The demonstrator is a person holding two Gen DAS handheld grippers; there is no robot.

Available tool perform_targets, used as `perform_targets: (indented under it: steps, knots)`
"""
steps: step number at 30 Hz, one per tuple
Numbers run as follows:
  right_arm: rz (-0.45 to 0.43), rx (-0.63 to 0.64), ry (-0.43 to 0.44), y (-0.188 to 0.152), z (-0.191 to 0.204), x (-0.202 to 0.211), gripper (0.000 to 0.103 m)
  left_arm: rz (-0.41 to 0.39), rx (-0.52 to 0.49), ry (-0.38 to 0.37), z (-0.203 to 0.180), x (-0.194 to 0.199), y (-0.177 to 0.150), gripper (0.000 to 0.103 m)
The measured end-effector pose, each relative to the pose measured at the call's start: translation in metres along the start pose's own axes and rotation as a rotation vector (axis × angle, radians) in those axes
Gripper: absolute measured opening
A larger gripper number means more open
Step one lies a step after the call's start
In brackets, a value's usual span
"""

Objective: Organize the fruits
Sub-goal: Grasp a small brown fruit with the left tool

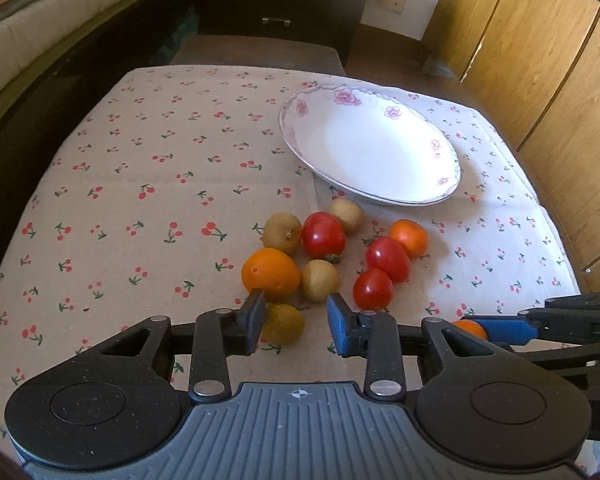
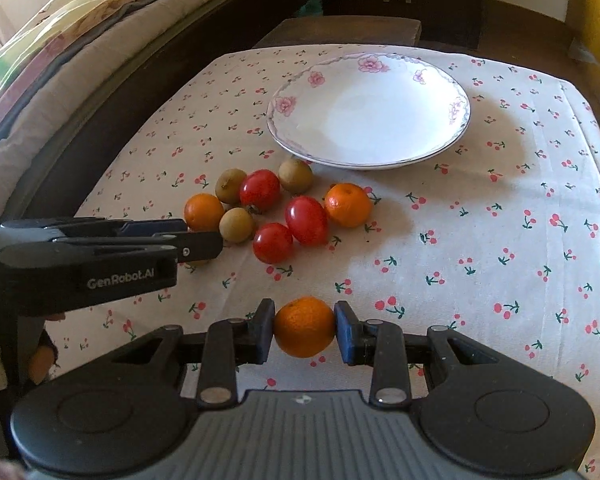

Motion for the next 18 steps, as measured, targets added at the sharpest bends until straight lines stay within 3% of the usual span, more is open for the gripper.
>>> perform_targets:
  steps: [8,12,18]
  knots:
    - [-0.004,-0.021,0.004,0.004,-0.0051,0.0027,0.033,0.011,0.06,-0.024,0.0047,0.0029,-0.001,0.046]
    - [-0.01,-0.029,0.005,0.0059,-0.0067,0.0053,0.033,0.021,0.068,-0.046,-0.0009,0.006,-0.0012,0.056]
    - [-0.018,-0.027,0.008,0.0062,-0.0061,0.0084,0.033,0.054,0.081,0.006,0.0025,-0.0039,-0.0033,0.052]
Point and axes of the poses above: each gripper's, at about its wrist camera, not at the fingertips, and x roughly against the way its jaws point, z to its left, y to its top, the point moved 2 cm from there along -x, roughly the way its jaws point, and after that the axes turned 7 degrees about -y, right-handed, at the moved point
